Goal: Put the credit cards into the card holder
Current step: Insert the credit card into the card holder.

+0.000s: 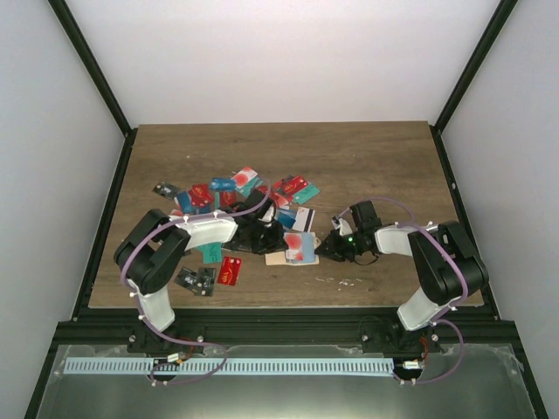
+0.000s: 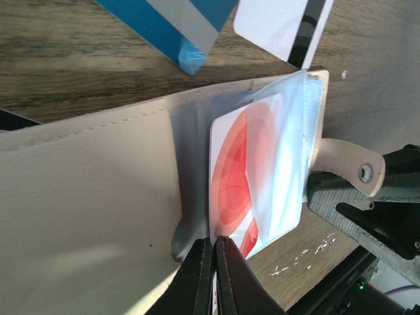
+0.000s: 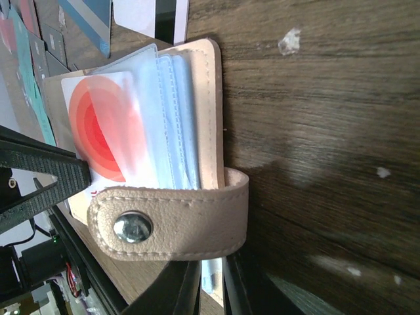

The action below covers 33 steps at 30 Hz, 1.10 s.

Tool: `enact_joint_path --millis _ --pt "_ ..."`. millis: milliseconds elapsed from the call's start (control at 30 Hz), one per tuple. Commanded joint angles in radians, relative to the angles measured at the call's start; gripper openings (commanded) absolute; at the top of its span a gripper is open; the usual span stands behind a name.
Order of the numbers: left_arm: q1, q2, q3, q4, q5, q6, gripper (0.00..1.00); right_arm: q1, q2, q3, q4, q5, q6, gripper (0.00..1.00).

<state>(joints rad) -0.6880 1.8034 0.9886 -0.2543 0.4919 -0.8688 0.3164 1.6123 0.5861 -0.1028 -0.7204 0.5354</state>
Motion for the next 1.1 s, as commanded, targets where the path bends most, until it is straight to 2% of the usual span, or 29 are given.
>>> enact_joint_path --millis 0,267,700,1067 --pt "-0.013 0.015 -0.022 0.024 -0.058 -0.047 0.04 0.016 0.105 -0.062 -0.081 0.202 -0.001 0.13" --pt "-0.033 0.075 -0.015 0.103 -0.027 -0.083 0.04 0.015 0.121 -0.058 -0.077 0.189 0.002 0.14" --pt "-0.049 0.144 0.035 0.109 0.015 -0.069 0.04 0.015 0.126 -0.049 -0.086 0.190 -0.008 0.14" --pt "-0.055 0.149 0.088 -0.006 0.016 -0.007 0.05 0.016 0.115 -0.025 -0.110 0.204 -0.032 0.15"
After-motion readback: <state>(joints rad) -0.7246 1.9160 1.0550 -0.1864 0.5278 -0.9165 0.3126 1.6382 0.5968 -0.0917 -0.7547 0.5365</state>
